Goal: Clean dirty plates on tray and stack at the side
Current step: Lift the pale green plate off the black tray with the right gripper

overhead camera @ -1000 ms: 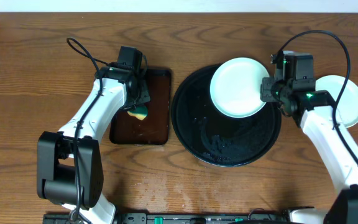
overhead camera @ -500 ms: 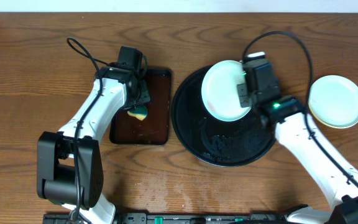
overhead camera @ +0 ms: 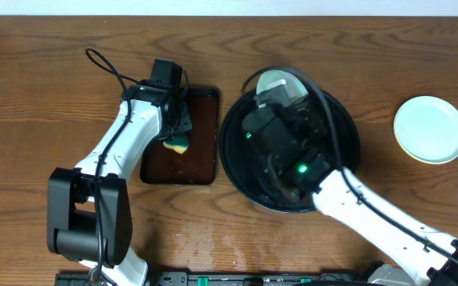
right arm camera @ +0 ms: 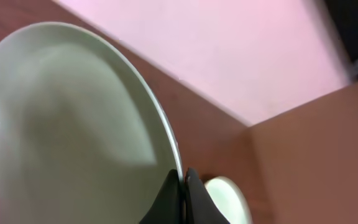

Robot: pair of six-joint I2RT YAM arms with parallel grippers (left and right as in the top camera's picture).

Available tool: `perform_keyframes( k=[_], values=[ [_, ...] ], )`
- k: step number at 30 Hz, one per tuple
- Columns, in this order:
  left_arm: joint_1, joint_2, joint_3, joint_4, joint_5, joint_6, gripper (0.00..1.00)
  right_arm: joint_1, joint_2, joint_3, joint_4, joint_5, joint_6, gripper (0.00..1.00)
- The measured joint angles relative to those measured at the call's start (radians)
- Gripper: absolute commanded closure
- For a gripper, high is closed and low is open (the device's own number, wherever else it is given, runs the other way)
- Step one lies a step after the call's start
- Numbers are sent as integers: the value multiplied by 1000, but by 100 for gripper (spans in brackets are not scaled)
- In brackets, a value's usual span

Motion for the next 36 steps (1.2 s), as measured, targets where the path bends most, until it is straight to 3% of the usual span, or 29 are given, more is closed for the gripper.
perform_keyframes(
  k=[7, 15, 25, 36],
  values=[
    [0, 0, 0, 0, 0, 0, 92, 69, 0, 2, 135, 189, -180, 99],
    [0, 0, 0, 0, 0, 0, 92, 69, 0, 2, 145, 240, -237, 99],
    [0, 0, 0, 0, 0, 0, 92, 91, 0, 2, 139, 240, -222, 99],
    [0, 0, 0, 0, 0, 0, 92, 74, 0, 2, 65, 102, -78, 99]
  ],
)
